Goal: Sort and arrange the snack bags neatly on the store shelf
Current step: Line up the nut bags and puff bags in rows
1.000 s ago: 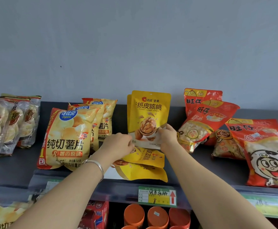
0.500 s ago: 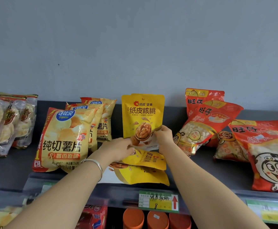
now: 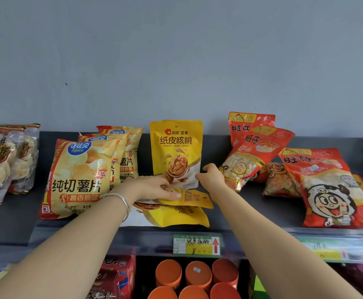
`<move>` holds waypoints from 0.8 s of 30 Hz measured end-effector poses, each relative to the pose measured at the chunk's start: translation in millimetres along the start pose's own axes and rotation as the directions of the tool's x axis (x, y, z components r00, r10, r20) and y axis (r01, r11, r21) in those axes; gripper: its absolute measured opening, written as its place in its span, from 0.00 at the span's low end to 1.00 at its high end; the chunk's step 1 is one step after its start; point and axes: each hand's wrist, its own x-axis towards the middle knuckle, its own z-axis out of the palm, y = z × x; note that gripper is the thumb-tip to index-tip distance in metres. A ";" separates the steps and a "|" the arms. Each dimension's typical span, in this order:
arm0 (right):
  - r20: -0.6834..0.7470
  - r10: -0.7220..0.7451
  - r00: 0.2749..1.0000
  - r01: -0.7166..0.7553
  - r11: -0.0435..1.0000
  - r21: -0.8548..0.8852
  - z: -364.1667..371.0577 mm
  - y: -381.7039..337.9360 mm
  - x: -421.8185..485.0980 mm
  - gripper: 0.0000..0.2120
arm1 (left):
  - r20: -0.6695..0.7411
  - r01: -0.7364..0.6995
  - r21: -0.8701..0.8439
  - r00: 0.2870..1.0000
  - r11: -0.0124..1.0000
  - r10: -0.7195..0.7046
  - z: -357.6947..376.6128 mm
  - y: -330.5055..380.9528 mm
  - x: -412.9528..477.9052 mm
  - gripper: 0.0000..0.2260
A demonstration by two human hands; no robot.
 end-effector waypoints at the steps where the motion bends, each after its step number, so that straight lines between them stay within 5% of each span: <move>1: 0.037 -0.003 0.999 0.006 0.997 -0.073 -2.4 0.6 -3.4 0.17 | 0.031 0.000 0.004 1.000 1.000 0.000 -0.6 2.0 -0.6 0.43; 4: 0.149 -0.012 0.989 0.049 0.967 -0.249 -11.2 -0.5 -12.7 0.12 | 0.083 -0.010 -0.004 0.996 1.000 0.011 -0.8 11.8 -4.2 0.43; 9: 0.143 -0.027 0.989 0.064 0.963 -0.262 -25.8 -1.3 -17.7 0.16 | 0.086 -0.035 -0.065 0.995 0.997 0.040 0.1 17.5 -7.1 0.42; 12: 0.132 0.051 0.990 -0.051 0.999 -0.006 -33.3 4.4 -17.2 0.21 | 0.006 -0.054 -0.128 0.998 0.990 0.055 1.3 17.6 -7.6 0.43; 15: 0.172 0.204 0.964 -0.256 0.890 0.377 -33.4 3.9 -16.4 0.21 | -0.077 -0.068 -0.181 0.995 0.981 0.055 4.3 18.2 -5.5 0.49; 17: 0.202 0.256 0.945 -0.322 0.835 0.446 -33.2 4.7 -13.7 0.20 | -0.141 -0.065 -0.175 0.989 0.982 0.040 6.4 16.6 -3.6 0.50; 24: 0.234 0.208 0.950 -0.309 0.743 0.594 -58.7 -0.2 -23.0 0.15 | -0.359 -0.024 -0.189 0.932 0.982 -0.046 5.3 26.8 -1.1 0.28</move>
